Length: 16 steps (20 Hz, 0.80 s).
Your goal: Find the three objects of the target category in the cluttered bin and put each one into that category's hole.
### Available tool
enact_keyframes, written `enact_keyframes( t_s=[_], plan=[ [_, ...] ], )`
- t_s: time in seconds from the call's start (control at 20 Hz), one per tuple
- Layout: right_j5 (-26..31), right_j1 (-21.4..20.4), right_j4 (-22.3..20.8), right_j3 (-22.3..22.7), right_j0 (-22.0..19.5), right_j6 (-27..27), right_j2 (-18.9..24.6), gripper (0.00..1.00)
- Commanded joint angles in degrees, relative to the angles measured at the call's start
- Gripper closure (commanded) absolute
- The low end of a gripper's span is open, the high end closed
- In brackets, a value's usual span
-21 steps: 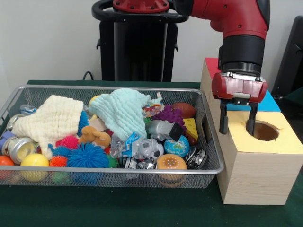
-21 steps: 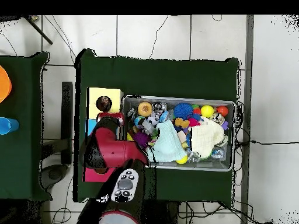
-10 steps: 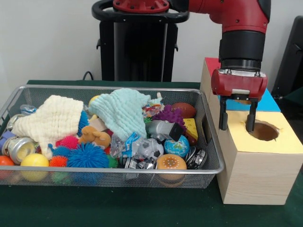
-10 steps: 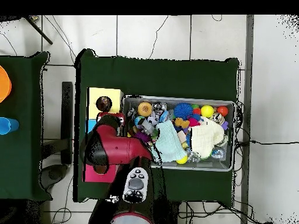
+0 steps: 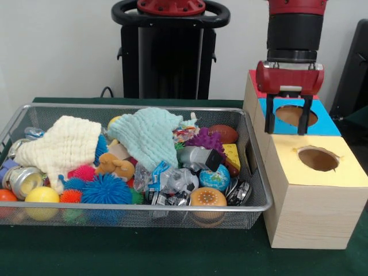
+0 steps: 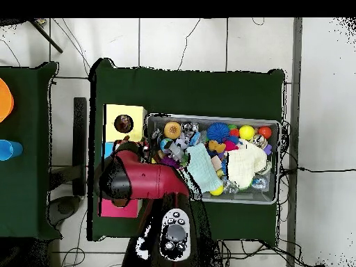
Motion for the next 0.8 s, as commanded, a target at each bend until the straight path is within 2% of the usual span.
enact_keyframes(
  t_s=[0.05,0.4,0.6,0.8],
  plan=[
    [15.1,-7.0,-2.1,8.3,-4.1,0.7,8.0,0.0],
    [18.4,-10.8,-2.1,10.3,-7.5,-0.9,10.5,0.0],
    [16.4,-10.2,-3.6,11.0,-9.6,-1.0,10.7,0.0],
    [14.0,-10.1,-4.8,13.1,-14.0,-2.3,13.0,0.0]
  ],
)
